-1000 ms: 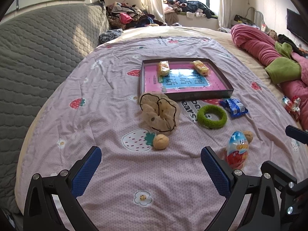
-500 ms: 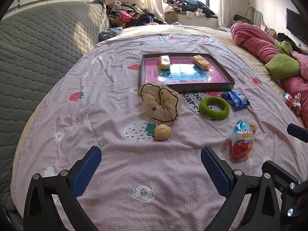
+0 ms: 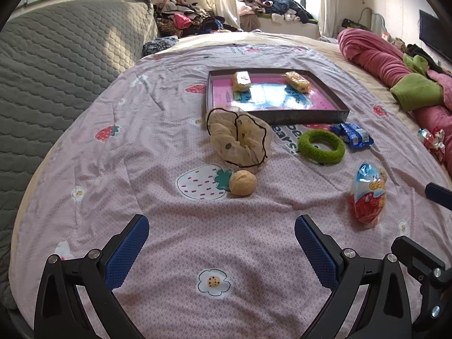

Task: Organize objects
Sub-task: 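Withdraw both grippers from the tray toward the walnut and the egg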

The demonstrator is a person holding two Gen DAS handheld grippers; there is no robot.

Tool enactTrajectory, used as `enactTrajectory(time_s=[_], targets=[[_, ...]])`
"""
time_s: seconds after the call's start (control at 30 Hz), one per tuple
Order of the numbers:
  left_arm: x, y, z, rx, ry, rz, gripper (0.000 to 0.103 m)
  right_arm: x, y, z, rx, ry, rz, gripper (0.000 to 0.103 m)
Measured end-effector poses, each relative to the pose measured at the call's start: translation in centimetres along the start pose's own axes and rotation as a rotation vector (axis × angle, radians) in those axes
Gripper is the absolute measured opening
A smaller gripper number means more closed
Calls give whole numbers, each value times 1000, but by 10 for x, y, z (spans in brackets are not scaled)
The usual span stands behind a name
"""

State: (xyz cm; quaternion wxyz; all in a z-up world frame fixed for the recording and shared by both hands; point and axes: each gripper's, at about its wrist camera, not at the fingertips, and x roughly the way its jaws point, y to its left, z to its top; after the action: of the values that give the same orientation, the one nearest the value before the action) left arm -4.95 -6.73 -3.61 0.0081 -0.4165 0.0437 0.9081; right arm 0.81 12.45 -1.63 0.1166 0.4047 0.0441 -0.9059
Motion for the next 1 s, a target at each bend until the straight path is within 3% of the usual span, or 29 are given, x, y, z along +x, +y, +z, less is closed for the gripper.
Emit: enactTrajectory(time_s=[1.0], targets=[[70,-1,4,-16,53,-31,103,54,-14,-2,140,43,-33,102]])
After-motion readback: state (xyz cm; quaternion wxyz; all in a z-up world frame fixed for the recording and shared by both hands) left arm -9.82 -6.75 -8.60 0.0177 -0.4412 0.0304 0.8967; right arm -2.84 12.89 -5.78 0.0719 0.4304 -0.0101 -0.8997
